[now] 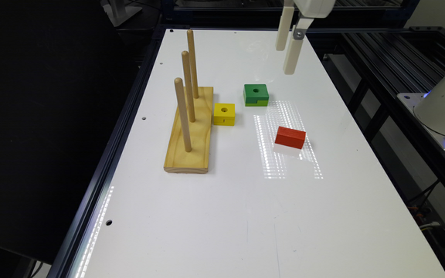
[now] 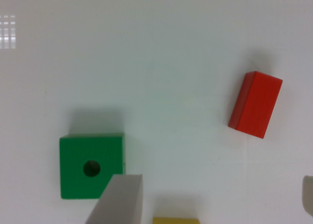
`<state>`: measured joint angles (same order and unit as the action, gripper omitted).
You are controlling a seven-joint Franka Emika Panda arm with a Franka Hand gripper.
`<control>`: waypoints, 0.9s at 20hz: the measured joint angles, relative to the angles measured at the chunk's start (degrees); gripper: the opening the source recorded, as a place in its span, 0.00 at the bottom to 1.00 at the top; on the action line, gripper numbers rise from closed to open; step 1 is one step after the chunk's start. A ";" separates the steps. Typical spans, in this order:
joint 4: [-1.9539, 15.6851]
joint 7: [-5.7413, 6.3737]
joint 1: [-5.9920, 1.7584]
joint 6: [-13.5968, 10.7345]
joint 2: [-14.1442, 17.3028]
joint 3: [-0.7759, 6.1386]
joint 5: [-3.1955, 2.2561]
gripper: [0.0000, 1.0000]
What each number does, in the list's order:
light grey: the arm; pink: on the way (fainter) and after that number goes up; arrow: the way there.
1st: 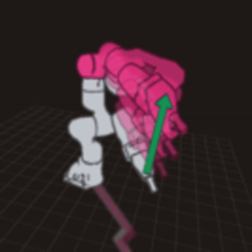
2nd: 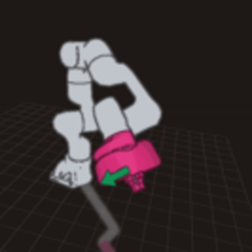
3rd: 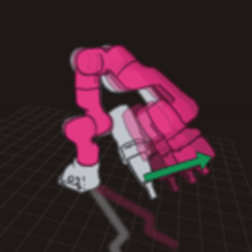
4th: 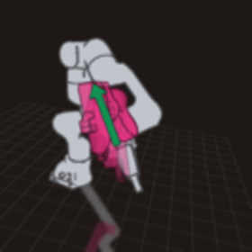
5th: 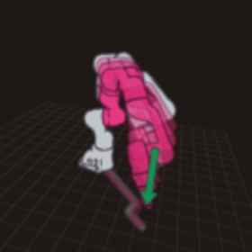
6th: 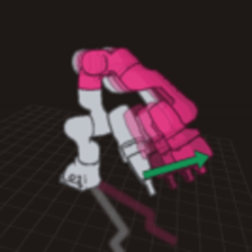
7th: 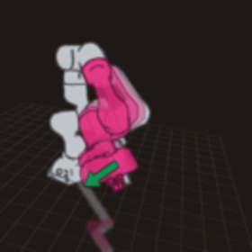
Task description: Pick up yellow block.
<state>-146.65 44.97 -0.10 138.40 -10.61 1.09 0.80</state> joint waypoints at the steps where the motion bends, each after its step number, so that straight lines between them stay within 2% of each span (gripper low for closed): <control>1: 0.43 0.00 0.00 0.00 0.44 0.00 0.00 1.00; 6: 2.30 0.00 -0.13 0.00 2.45 0.00 0.00 1.00; 14: 3.68 -0.12 -0.82 0.00 3.37 -0.02 -0.06 1.00; 18: 5.52 -0.19 -1.08 0.00 5.05 -0.02 -0.08 1.00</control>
<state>-141.13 44.78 -1.18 138.40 -5.57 1.08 0.72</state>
